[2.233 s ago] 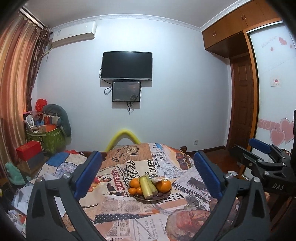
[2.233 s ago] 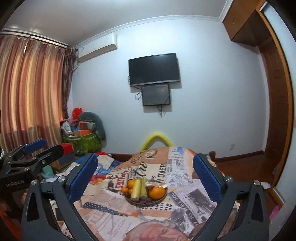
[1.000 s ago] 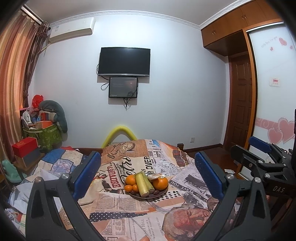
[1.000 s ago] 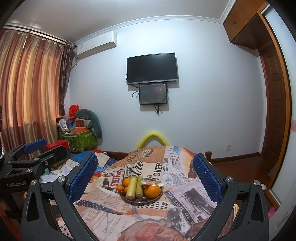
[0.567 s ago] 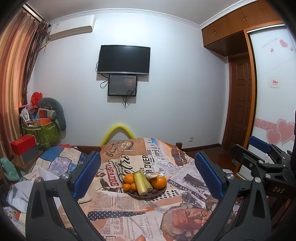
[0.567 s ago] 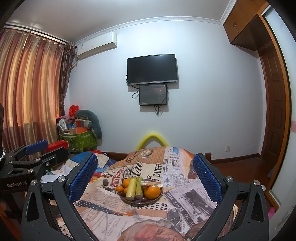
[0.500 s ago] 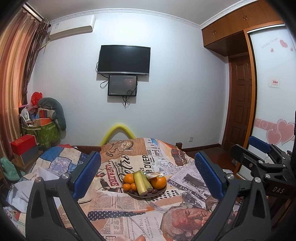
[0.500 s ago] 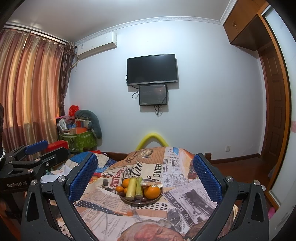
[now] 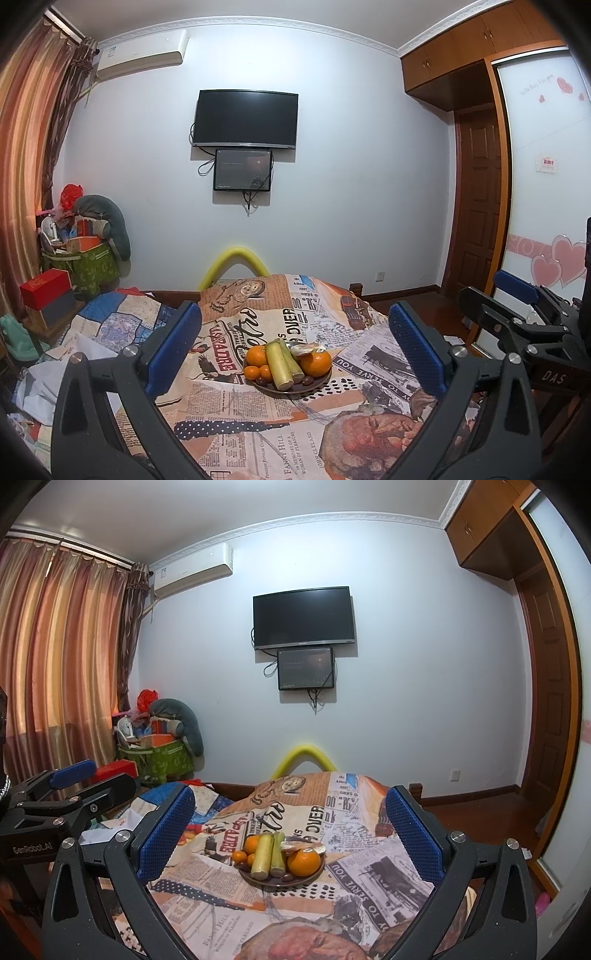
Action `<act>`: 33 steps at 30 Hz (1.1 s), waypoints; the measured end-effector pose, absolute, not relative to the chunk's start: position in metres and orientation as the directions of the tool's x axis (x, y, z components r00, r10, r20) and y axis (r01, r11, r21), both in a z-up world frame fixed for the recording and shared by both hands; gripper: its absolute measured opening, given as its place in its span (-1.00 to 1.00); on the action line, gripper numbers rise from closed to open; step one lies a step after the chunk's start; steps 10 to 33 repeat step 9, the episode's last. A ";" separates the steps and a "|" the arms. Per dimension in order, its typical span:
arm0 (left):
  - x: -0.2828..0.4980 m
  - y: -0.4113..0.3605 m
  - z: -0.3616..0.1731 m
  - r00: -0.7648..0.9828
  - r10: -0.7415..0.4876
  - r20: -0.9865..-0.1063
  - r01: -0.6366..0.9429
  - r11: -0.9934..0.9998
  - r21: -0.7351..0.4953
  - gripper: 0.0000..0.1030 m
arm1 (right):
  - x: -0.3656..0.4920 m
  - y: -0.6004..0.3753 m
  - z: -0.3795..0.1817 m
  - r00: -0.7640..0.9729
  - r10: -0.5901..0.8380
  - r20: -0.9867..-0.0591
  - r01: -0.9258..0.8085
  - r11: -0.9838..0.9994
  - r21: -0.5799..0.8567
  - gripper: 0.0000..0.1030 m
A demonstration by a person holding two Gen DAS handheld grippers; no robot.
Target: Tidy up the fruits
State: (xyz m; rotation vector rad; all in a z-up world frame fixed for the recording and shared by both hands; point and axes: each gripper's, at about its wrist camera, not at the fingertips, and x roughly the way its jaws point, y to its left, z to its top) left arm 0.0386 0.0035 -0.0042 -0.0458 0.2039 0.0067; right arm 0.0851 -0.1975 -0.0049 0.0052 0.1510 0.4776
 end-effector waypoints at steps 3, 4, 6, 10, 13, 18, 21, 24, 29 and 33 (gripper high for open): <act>0.039 0.001 -0.006 0.979 -0.003 -0.203 -0.005 0.999 -0.038 1.00 | 0.086 -0.198 -0.004 0.877 0.458 -0.144 -0.457 0.888 0.041 1.00; 0.039 0.001 -0.006 0.979 -0.005 -0.204 -0.002 0.999 -0.037 1.00 | 0.086 -0.198 -0.005 0.877 0.458 -0.144 -0.457 0.888 0.040 1.00; 0.040 0.000 -0.007 0.979 -0.009 -0.205 0.002 0.999 -0.036 1.00 | 0.086 -0.197 -0.005 0.877 0.458 -0.145 -0.457 0.889 0.040 1.00; 0.040 0.000 -0.008 0.979 -0.006 -0.206 -0.001 0.999 -0.035 1.00 | 0.087 -0.197 -0.005 0.876 0.459 -0.149 -0.458 0.888 0.042 1.00; 0.040 0.000 -0.008 0.979 -0.006 -0.206 -0.001 0.999 -0.035 1.00 | 0.087 -0.197 -0.005 0.876 0.459 -0.149 -0.458 0.888 0.042 1.00; 0.040 0.000 -0.008 0.979 -0.006 -0.206 -0.001 0.999 -0.035 1.00 | 0.087 -0.197 -0.005 0.876 0.459 -0.149 -0.458 0.888 0.042 1.00; 0.040 0.000 -0.008 0.979 -0.006 -0.206 -0.001 0.999 -0.035 1.00 | 0.087 -0.197 -0.005 0.876 0.459 -0.149 -0.458 0.888 0.042 1.00; 0.040 0.000 -0.008 0.979 -0.006 -0.206 -0.001 0.999 -0.035 1.00 | 0.087 -0.197 -0.005 0.876 0.459 -0.149 -0.458 0.888 0.042 1.00; 0.040 0.000 -0.008 0.979 -0.006 -0.206 -0.001 0.999 -0.035 1.00 | 0.087 -0.197 -0.005 0.876 0.459 -0.149 -0.458 0.888 0.042 1.00; 0.040 0.000 -0.008 0.979 -0.006 -0.206 -0.001 0.999 -0.035 1.00 | 0.087 -0.197 -0.005 0.876 0.459 -0.149 -0.458 0.888 0.042 1.00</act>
